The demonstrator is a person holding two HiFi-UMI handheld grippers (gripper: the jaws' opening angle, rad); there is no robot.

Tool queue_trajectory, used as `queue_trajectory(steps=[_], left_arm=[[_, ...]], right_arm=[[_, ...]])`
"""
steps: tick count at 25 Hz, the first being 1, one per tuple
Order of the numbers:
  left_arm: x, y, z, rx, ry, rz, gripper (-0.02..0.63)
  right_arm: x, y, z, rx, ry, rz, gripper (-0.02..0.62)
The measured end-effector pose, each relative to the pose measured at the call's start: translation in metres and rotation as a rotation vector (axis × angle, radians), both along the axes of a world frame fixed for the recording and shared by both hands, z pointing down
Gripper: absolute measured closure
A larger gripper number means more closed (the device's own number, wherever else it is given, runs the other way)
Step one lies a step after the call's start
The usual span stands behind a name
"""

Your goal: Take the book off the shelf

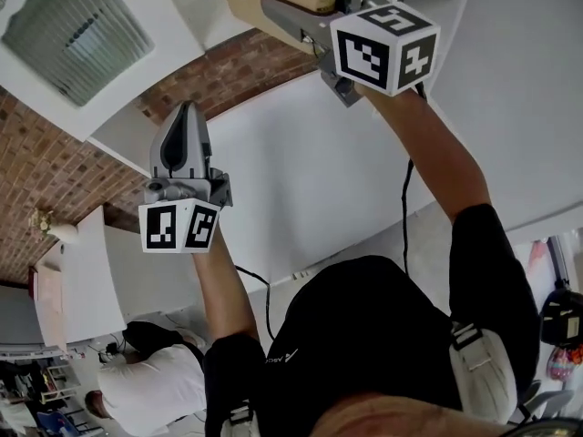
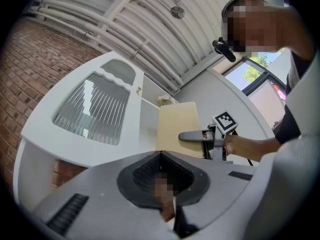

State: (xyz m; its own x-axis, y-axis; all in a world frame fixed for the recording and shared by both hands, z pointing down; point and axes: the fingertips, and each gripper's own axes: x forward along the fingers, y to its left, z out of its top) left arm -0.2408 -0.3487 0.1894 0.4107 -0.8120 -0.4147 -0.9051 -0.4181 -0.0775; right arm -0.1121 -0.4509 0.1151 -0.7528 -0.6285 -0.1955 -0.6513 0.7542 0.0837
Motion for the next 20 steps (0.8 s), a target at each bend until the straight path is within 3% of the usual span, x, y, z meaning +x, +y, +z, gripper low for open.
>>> queue_trajectory(steps=[6, 20], left_arm=[[0.023, 0.016, 0.004, 0.018, -0.027, -0.001, 0.607], [0.026, 0.04, 0.032, 0.002, -0.014, -0.056, 0.607]], right_arm=[[0.022, 0.05, 0.038, 0.055, 0.006, -0.02, 0.387], [0.02, 0.105, 0.14, 0.006, -0.01, -0.084, 0.387]])
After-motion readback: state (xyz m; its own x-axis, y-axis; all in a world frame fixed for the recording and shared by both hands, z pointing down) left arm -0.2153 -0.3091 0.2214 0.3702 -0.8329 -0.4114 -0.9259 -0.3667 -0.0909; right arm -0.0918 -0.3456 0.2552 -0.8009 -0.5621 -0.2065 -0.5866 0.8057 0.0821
